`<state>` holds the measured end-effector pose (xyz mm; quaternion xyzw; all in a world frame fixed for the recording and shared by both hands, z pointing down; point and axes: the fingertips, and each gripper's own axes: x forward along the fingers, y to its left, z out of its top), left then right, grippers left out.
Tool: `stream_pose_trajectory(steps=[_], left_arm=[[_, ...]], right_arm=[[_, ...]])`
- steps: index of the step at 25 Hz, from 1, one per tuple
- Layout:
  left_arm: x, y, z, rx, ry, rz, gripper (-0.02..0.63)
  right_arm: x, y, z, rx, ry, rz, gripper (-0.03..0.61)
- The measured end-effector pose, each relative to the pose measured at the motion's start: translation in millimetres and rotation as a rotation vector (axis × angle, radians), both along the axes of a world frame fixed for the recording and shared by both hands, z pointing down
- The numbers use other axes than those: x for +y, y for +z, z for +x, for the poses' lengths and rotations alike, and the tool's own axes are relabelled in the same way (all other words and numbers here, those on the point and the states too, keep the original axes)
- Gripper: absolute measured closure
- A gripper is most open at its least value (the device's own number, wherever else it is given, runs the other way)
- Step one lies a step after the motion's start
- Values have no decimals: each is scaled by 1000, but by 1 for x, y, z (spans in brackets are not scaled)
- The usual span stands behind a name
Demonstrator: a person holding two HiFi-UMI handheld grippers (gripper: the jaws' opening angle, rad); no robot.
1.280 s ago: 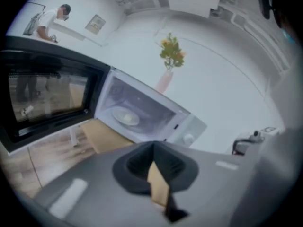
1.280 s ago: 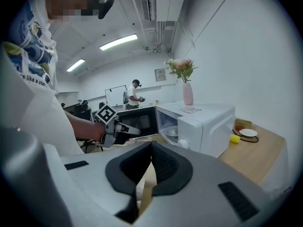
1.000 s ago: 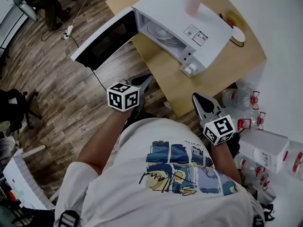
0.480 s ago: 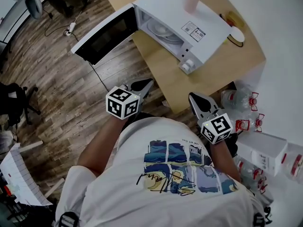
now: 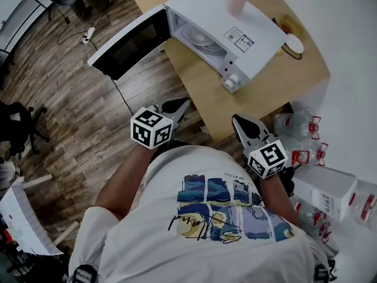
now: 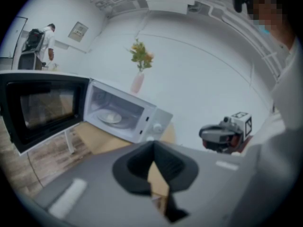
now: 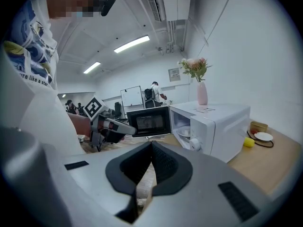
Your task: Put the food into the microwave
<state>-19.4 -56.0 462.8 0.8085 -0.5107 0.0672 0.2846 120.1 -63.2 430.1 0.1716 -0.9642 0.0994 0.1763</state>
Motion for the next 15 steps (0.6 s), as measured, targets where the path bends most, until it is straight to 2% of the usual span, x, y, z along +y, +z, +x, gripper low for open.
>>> stream_pose_trajectory(steps=[15], left_arm=[[-6,11,-8,3,-2,-27,604]], right_arm=[[-6,9,-9,19,1,-13,572]])
